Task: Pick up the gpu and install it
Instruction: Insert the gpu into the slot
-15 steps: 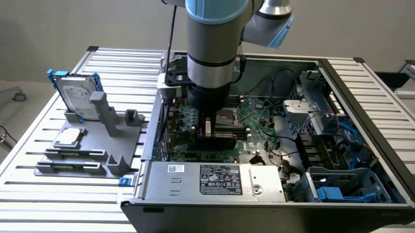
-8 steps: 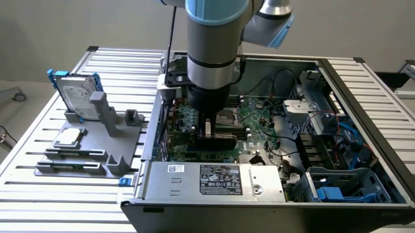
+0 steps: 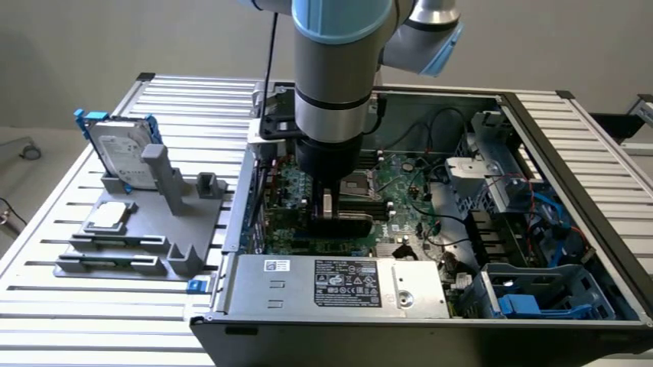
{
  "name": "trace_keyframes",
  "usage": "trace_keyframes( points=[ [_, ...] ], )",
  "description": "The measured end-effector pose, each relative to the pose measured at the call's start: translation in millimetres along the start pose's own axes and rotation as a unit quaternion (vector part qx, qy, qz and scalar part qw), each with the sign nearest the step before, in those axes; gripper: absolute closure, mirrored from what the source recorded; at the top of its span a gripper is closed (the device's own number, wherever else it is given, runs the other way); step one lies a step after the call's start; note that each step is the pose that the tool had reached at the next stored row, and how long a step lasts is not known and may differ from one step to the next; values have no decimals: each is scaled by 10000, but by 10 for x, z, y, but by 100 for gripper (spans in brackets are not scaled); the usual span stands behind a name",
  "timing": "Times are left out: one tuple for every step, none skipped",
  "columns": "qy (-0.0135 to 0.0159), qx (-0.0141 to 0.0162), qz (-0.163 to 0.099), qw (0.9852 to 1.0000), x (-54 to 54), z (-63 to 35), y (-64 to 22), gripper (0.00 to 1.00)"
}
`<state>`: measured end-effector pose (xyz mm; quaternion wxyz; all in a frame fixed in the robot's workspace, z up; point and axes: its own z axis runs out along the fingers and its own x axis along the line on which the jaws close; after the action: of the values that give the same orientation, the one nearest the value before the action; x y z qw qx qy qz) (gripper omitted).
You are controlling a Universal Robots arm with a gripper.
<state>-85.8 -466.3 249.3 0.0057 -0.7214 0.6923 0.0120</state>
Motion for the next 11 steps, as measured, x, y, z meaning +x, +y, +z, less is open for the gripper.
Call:
trace_keyframes(
  points=[
    [1, 0, 0, 10000, 0, 0, 0, 73],
    [1, -1, 0, 10000, 0, 0, 0, 73],
    [1, -2, 0, 10000, 0, 0, 0, 73],
    [0, -3, 0, 10000, 0, 0, 0, 73],
    [-2, -3, 0, 10000, 0, -3, 0, 73],
    [-5, -3, 0, 10000, -1, -10, 1, 73],
    [-4, -5, 1, 10000, -1, -26, 1, 72],
    [-2, -9, 0, 10000, -1, -47, 1, 72],
    [-3, -10, 0, 10000, -2, -68, 1, 66],
    [-2, -12, 0, 10000, -2, -93, 1, 60],
    [-3, -14, 0, 10000, -3, -114, 2, 54]
  ],
)
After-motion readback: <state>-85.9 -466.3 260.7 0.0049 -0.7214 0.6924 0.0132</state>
